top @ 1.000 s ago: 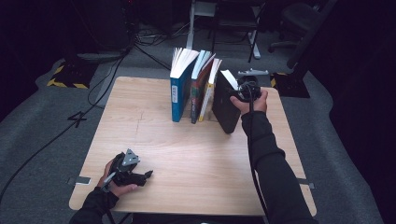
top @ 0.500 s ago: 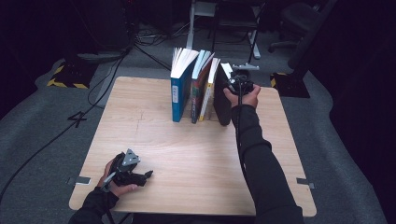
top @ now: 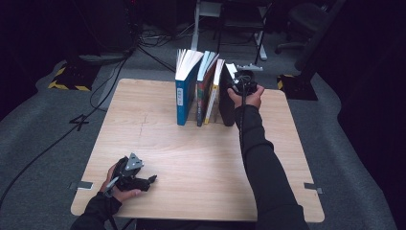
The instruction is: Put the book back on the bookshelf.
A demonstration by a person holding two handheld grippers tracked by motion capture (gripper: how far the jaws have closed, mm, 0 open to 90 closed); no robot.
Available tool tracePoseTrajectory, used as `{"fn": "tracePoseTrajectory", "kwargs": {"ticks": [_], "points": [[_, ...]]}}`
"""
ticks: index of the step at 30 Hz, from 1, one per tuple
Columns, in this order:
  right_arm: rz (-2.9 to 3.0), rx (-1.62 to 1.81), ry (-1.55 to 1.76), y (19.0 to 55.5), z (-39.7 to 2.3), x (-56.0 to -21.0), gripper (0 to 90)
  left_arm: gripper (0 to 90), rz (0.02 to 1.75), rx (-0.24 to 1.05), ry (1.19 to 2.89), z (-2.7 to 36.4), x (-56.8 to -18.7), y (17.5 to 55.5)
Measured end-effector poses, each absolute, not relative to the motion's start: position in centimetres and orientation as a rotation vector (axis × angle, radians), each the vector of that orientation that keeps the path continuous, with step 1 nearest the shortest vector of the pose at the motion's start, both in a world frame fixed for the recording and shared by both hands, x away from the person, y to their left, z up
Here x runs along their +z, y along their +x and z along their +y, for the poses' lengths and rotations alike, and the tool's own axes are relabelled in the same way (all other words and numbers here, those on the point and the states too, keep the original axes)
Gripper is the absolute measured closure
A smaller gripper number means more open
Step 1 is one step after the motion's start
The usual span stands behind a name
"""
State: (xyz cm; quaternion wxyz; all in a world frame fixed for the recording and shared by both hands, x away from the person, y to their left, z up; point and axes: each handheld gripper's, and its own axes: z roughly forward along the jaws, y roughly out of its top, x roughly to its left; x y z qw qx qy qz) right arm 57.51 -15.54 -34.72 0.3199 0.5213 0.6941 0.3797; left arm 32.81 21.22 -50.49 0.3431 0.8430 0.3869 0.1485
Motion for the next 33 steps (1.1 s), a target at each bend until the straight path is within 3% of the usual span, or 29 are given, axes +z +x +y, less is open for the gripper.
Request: {"fn": "tracePoseTrajectory", "kwargs": {"ticks": [33], "points": [[1.989, 0.970, 1.397, 57.17, -16.50, -34.31, 43.3, 16.4, 1.014, 0.390, 2.188, 21.20, -50.49, 32.73]]}}
